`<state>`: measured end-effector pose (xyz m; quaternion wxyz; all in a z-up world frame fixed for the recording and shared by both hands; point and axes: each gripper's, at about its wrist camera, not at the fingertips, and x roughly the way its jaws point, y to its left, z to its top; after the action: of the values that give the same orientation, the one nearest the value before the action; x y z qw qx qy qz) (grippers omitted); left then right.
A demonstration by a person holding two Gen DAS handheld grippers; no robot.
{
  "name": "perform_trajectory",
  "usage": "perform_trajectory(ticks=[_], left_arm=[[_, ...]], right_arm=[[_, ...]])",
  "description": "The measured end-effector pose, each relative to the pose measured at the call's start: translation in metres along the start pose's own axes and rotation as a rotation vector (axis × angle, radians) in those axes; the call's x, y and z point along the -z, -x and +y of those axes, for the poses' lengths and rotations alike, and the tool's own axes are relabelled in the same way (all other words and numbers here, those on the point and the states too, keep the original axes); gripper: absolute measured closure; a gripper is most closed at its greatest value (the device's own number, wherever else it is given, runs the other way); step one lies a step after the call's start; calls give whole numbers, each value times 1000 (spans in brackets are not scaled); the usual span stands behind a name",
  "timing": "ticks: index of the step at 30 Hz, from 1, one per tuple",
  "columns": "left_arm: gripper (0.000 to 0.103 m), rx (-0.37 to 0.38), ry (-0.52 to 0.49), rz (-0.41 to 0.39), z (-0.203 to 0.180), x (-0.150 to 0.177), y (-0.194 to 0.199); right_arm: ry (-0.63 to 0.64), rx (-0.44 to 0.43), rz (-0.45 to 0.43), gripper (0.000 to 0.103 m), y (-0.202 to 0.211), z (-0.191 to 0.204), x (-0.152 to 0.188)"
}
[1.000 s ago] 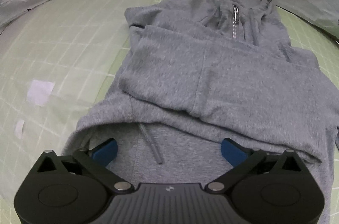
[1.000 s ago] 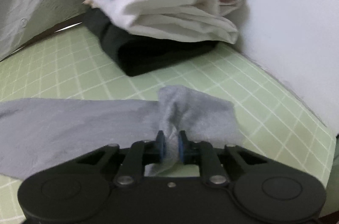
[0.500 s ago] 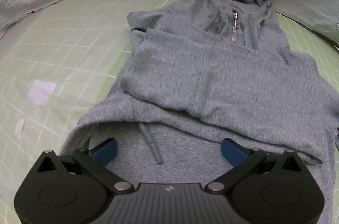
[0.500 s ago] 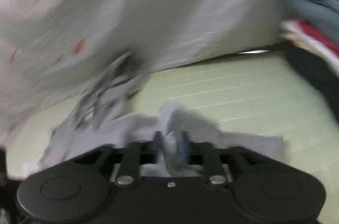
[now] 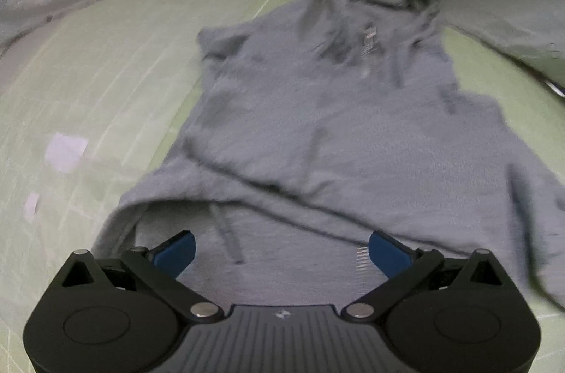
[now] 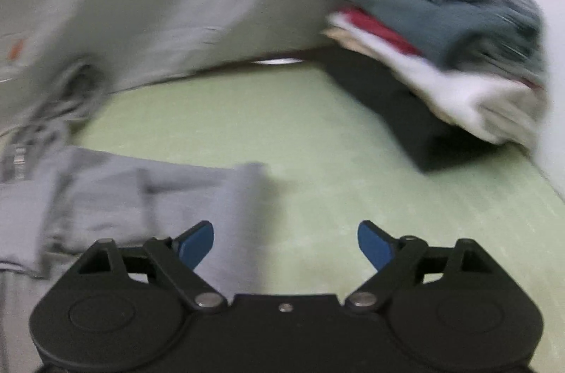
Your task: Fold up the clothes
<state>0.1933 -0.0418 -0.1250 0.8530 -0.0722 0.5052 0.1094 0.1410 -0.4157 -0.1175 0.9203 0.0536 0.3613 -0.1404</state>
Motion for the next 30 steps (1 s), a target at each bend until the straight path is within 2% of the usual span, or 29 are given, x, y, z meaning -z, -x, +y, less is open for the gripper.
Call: perform_trajectory(ticks=[1, 3, 4, 7, 10, 11, 12, 15, 19, 21, 25, 30], left_arm=[[2, 7, -27, -17, -7, -2, 5], [9, 54, -82, -54, -24, -8, 17], [11, 88, -100, -67, -32, -10, 22], [24, 209, -165, -90, -63, -16, 33], [37, 294, -288, -72, -101, -17, 31], [45, 322, -331, -64, -114, -15, 29], [49, 338, -346, -43, -123, -15, 23], [56, 375, -366, 23, -145, -13, 5], [60, 401, -383, 65, -158, -10, -7], [79, 412, -399, 74, -163, -9, -12], [96, 424, -398, 36, -162, -8, -9], [98, 439, -344, -99, -140, -21, 22]], right_arm=[[-18, 25, 7, 13, -1, -8, 3], [-52, 68, 22, 13, -4, -23, 7], [-66, 79, 31, 13, -5, -29, 9], [-89, 99, 48, 13, -9, -39, 13], [-96, 98, 58, 13, -14, -42, 14], [-93, 94, 60, 13, -15, -41, 14], [-90, 91, 61, 13, -16, -40, 15], [-77, 82, 65, 13, -19, -36, 15], [-64, 82, 74, 13, -21, -34, 18], [-63, 87, 83, 13, -22, -34, 19], [-55, 100, 94, 13, -22, -32, 21], [-21, 114, 80, 13, -10, -25, 22]])
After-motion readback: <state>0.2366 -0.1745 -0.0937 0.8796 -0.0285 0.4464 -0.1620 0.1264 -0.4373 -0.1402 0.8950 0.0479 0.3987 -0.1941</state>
